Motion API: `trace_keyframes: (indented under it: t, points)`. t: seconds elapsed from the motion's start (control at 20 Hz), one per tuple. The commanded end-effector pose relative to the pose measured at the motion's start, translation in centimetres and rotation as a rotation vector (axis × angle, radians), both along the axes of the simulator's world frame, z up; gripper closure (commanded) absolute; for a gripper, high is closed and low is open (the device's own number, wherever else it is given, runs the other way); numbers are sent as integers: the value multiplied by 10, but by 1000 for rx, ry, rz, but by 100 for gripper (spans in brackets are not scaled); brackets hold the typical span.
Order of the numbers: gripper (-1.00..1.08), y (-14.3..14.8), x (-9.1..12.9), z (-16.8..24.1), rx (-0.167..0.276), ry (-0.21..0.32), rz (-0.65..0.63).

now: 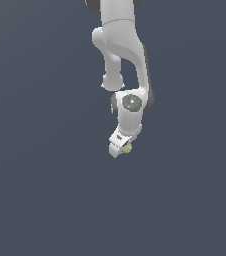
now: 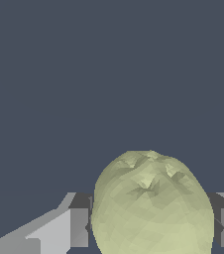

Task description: Pick up the object and move it to a goal position.

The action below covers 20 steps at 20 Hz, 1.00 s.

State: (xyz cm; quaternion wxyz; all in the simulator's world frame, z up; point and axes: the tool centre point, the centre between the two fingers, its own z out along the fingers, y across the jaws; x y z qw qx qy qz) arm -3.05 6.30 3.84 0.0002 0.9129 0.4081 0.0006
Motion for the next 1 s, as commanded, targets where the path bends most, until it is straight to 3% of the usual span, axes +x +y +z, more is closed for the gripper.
trace_keyframes:
  t: [0.0, 0.5, 0.95]
  points:
    - [108, 0, 0, -1, 0, 1, 0]
    - [108, -3, 4, 6, 0, 0, 0]
    - [108, -27, 30, 45, 1, 0, 1]
